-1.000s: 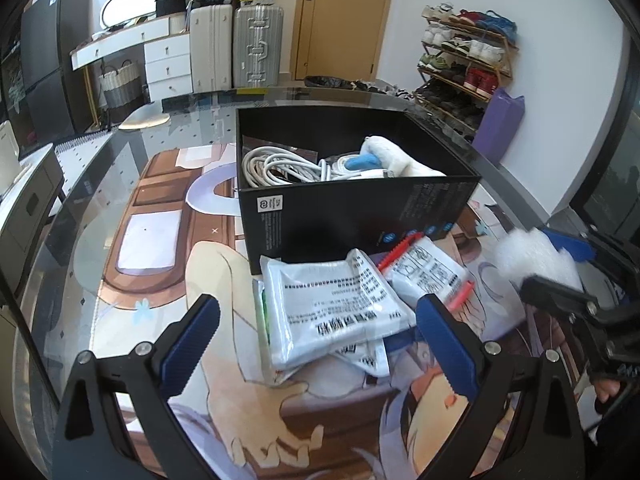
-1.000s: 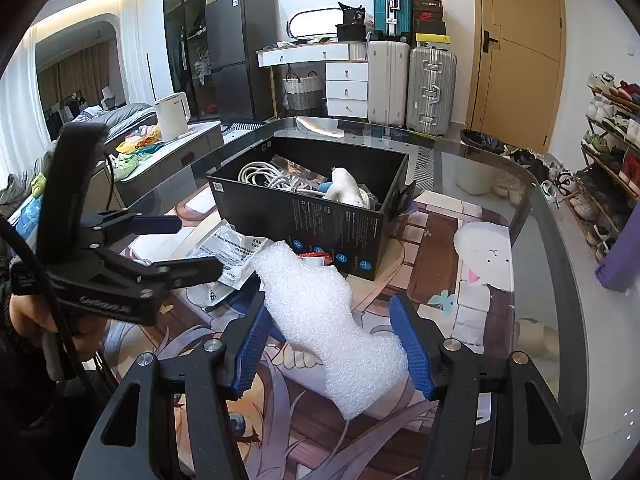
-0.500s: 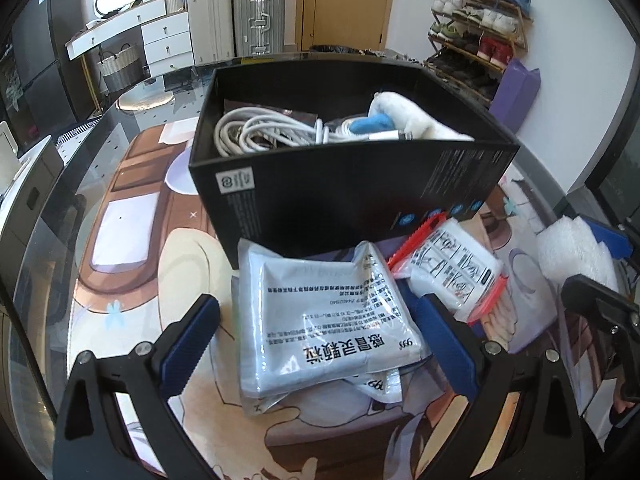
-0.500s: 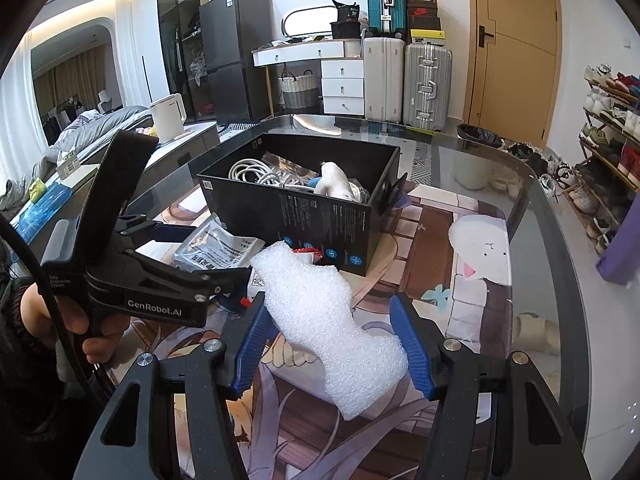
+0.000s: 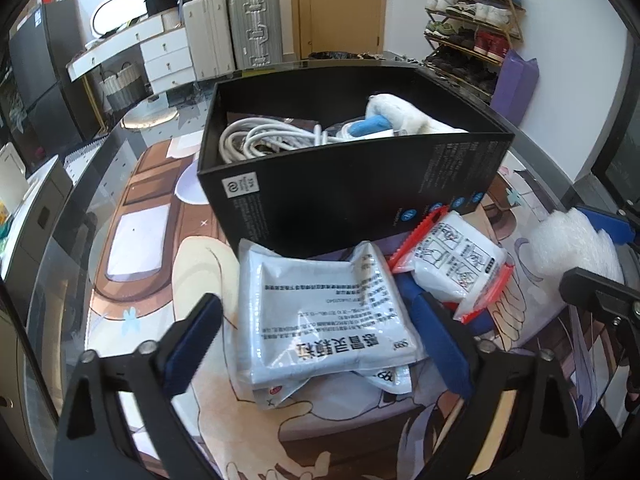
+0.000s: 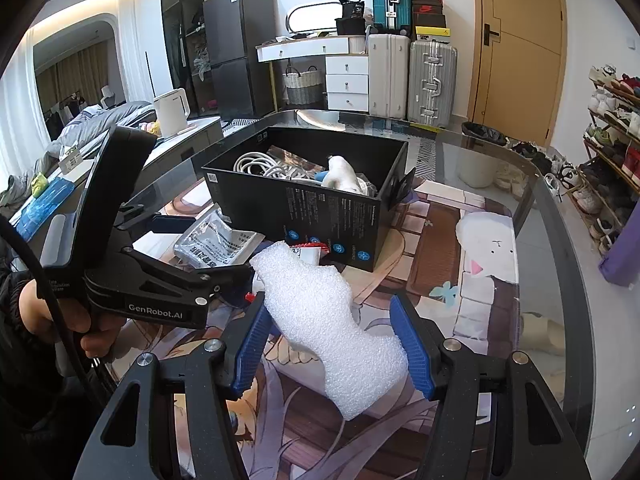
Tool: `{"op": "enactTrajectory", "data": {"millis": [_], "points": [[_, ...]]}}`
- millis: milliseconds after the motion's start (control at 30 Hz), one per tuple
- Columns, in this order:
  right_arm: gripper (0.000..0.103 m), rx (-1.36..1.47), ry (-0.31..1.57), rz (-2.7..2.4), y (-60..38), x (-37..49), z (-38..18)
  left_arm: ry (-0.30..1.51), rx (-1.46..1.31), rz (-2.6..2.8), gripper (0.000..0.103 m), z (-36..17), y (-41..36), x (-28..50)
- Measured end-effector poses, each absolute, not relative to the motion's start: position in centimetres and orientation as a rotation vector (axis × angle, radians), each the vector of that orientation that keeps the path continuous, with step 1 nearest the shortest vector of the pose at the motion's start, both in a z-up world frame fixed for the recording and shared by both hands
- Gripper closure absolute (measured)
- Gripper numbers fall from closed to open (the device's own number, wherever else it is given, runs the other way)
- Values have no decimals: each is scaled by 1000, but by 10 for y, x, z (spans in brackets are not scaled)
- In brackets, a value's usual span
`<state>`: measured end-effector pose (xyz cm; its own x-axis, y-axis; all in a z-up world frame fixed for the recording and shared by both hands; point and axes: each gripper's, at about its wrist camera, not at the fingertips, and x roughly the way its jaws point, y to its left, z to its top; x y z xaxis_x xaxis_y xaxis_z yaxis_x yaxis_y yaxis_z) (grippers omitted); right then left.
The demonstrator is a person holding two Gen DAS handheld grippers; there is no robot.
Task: Organize soft objects
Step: 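Grasp the white printed packet with the left gripper while the right holds the foam, then carry the white packet and foam sheet over the black box with both grippers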
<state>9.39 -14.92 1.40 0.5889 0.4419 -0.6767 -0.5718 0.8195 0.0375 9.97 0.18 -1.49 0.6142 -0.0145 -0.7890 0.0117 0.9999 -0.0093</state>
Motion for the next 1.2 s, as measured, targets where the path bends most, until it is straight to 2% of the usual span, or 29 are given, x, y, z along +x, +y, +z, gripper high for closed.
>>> {"op": "enactTrajectory", "data": {"millis": [33,233,400,1200], "points": [[41,-192,732,596,-149,94,13,911,-6,-24,25,-15,1,99],[41,-198,727,599,-148,93,15,884,-12,-50,39,-8,4,95],[41,-200,723,603,-145,91,15,870,-23,-65,44,-4,10,89],[41,-168,636,621,-145,84,29,729,-60,-90,45,39,19,64]]}}
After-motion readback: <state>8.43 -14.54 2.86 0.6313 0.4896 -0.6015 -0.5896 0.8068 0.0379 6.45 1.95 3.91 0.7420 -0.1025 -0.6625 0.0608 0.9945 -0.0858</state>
